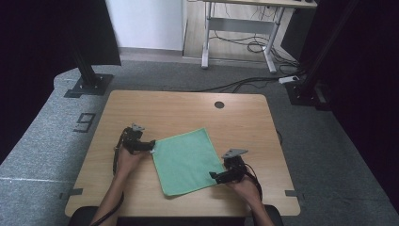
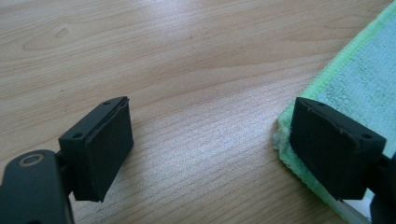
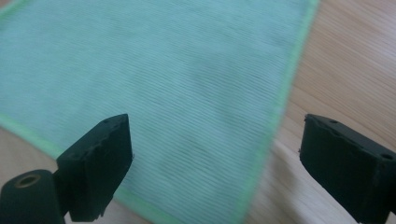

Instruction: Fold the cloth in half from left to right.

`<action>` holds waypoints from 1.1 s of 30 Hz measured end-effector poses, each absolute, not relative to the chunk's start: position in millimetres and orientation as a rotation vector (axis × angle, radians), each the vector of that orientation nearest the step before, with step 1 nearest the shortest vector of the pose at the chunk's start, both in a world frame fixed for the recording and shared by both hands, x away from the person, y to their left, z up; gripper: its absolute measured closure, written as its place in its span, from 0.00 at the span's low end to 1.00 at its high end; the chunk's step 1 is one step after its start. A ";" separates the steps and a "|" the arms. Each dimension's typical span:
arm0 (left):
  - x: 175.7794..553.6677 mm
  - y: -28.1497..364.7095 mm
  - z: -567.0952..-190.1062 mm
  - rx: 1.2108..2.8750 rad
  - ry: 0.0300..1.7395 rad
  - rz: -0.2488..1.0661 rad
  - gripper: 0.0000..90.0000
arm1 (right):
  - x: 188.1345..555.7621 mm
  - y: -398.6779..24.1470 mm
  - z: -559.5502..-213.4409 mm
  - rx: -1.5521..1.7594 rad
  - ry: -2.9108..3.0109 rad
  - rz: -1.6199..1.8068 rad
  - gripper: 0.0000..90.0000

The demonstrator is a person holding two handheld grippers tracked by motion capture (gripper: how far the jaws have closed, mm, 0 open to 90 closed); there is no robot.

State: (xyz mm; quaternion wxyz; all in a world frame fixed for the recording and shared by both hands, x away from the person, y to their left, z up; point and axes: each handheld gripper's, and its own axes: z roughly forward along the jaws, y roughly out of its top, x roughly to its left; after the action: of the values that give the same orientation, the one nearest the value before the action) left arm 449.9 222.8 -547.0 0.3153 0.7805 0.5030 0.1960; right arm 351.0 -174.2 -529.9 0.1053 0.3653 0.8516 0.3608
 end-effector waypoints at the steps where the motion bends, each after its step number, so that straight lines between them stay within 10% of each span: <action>1: 449.9 222.8 -547.0 2.056 1.325 0.516 0.15 | 349.9 -170.3 -528.9 1.065 2.517 1.069 0.12; 33: 449.9 222.8 -547.2 2.053 1.325 0.518 0.16 | 306.6 -27.5 -527.2 0.551 2.910 1.209 0.57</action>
State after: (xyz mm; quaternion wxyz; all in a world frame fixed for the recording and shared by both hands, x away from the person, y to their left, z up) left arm 449.9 222.8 -547.2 0.3162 0.7798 0.5033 0.1966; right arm 306.6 -27.5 -527.2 -0.0285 0.1723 0.9093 0.3777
